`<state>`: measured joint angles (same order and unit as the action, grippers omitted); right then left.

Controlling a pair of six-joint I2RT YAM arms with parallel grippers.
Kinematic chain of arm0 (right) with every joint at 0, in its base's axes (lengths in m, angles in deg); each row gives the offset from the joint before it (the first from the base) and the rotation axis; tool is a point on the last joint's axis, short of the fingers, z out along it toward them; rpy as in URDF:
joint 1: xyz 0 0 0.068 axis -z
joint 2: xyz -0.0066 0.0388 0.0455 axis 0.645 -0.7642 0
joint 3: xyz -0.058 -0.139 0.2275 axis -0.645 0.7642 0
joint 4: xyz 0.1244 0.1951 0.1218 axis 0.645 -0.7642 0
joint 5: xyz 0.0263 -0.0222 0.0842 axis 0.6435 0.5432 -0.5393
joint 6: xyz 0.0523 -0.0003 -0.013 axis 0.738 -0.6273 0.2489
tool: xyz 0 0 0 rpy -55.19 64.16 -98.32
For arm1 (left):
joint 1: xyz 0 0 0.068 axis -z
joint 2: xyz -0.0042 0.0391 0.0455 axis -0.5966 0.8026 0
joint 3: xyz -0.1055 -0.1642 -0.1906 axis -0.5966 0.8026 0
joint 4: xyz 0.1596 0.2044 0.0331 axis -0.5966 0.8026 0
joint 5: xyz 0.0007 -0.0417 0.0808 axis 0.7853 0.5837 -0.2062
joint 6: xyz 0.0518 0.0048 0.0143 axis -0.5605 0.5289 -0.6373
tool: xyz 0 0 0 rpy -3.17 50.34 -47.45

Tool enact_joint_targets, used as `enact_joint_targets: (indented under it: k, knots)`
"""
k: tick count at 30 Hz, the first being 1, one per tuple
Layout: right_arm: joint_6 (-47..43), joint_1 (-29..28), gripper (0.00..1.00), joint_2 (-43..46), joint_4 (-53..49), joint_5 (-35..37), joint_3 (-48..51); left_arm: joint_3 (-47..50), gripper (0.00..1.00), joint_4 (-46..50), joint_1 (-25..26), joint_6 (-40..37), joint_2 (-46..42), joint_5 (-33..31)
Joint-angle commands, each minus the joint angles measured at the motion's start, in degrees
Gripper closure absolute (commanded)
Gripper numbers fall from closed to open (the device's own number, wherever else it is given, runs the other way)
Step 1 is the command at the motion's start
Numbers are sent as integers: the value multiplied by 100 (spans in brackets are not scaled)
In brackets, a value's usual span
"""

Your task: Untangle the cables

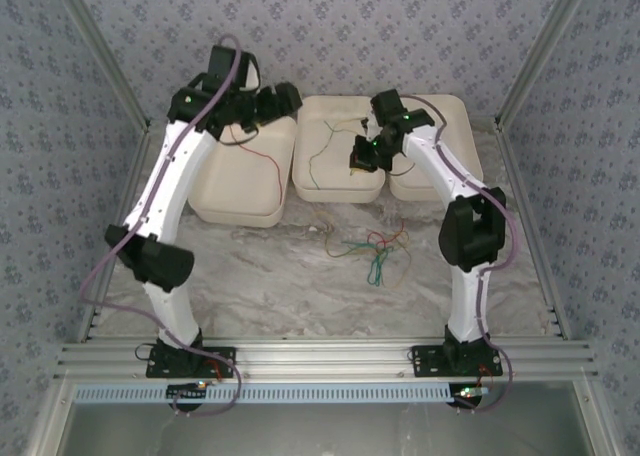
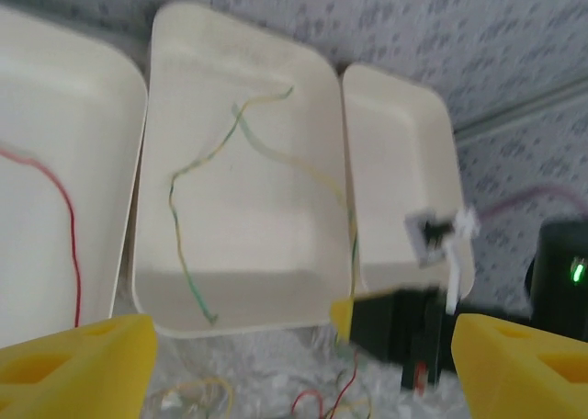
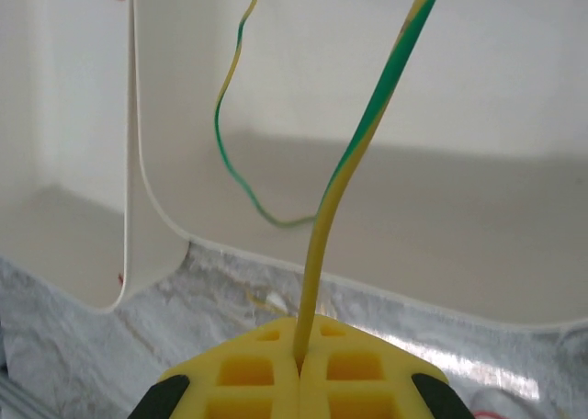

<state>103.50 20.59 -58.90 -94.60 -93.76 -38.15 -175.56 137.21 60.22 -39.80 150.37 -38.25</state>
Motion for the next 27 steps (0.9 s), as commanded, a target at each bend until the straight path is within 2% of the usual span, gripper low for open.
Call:
enact_joint_targets:
  k: [1,3,6,7,9,12,15,19,22,27]
  knots:
    - [433,44,100,-476,109,324,-460,1842,16,-1355,-67,277,-796,-46]
    - [560,68,100,-762,207,277,-704,2690,16,-1834,-51,489,-1193,116]
    - [624,77,100,-1265,41,99,-1258,3470,17,-1976,34,613,-1524,164]
    - [617,70,96,-1368,6,71,-1377,3664,17,-2015,71,634,-1627,146]
    - [561,70,77,-1575,-238,85,-1619,4029,17,-2092,117,696,-1804,132]
    - [531,127,57,-1474,-285,258,-1458,4331,17,-2124,192,735,-1916,154]
    - [534,198,46,-1259,-232,276,-1250,4451,17,-2134,296,728,-1941,150]
    - [421,235,44,-907,-320,429,-1212,4449,18,-2115,390,735,-1868,128]
    - [378,227,47,-496,-286,607,-1041,4354,18,-2005,418,718,-1757,95]
    - [312,146,54,556,-46,1032,232,4305,21,-1787,452,766,-1623,94]
